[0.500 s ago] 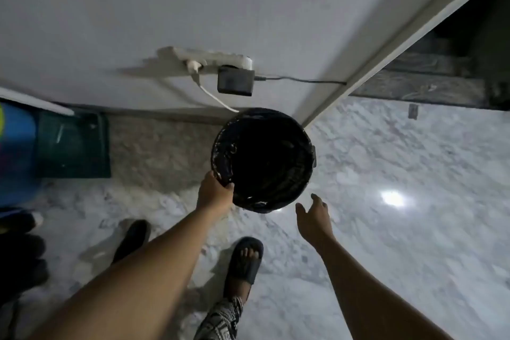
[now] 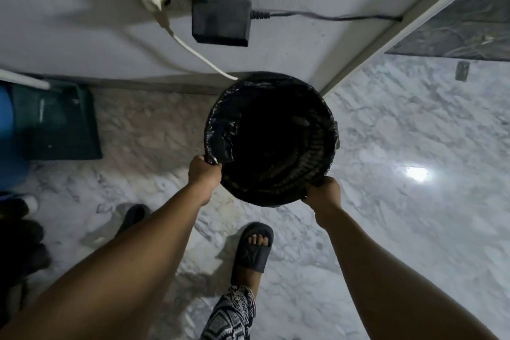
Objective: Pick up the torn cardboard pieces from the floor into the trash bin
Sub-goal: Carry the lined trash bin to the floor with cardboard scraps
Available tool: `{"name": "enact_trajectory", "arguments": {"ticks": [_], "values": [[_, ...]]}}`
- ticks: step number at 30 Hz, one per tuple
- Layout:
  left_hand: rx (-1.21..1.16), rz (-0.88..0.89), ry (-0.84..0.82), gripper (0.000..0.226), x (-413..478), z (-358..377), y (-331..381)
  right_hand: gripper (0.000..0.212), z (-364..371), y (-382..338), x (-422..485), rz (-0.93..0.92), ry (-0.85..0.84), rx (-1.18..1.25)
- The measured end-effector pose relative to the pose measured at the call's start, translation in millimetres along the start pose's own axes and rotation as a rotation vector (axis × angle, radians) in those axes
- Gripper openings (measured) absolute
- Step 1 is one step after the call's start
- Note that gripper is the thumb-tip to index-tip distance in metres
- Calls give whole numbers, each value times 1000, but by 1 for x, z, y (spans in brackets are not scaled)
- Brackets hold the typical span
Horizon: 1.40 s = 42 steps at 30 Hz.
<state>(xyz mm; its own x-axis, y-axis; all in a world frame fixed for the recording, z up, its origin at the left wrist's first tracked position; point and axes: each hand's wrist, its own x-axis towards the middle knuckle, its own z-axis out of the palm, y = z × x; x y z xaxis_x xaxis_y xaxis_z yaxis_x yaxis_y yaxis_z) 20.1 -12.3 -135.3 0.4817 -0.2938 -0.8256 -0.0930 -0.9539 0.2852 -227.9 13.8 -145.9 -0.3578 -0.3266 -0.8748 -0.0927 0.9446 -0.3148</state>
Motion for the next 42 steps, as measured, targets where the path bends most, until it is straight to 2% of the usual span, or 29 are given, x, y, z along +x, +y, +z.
{"name": "enact_trajectory", "arguments": {"ticks": [2, 6, 10, 12, 14, 17, 21, 26, 30, 32, 39, 42], "values": [[9, 26, 24, 24, -27, -5, 4, 8, -16, -2, -18, 27, -50, 79], [23, 25, 42, 21, -71, -8, 1, 16, -49, -1, -48, 37, -37, 51], [29, 95, 14, 23, -161, -2, 24, 5, -125, -19, -115, -17, 68, 64], [47, 145, 3, 23, -212, 7, 36, 13, -173, -22, -154, -39, 125, 117], [80, 238, -7, 23, -274, 20, 51, 12, -221, -14, -189, -63, 201, 198], [100, 356, -42, 26, -365, 45, 61, 17, -292, 13, -240, -84, 290, 405], [113, 526, -104, 24, -497, 85, 52, 12, -386, 65, -312, -137, 323, 704], [150, 636, -203, 24, -652, 151, 2, 14, -493, 159, -388, -178, 323, 1007], [127, 693, -403, 25, -783, 211, -62, 33, -580, 246, -433, -194, 335, 1247], [148, 736, -513, 18, -851, 241, -97, 40, -629, 293, -457, -248, 345, 1369], [299, 844, -878, 11, -1019, 338, -191, 46, -765, 435, -523, -410, 480, 1676], [339, 830, -956, 19, -1071, 375, -219, 46, -809, 474, -549, -444, 548, 1761]]}}
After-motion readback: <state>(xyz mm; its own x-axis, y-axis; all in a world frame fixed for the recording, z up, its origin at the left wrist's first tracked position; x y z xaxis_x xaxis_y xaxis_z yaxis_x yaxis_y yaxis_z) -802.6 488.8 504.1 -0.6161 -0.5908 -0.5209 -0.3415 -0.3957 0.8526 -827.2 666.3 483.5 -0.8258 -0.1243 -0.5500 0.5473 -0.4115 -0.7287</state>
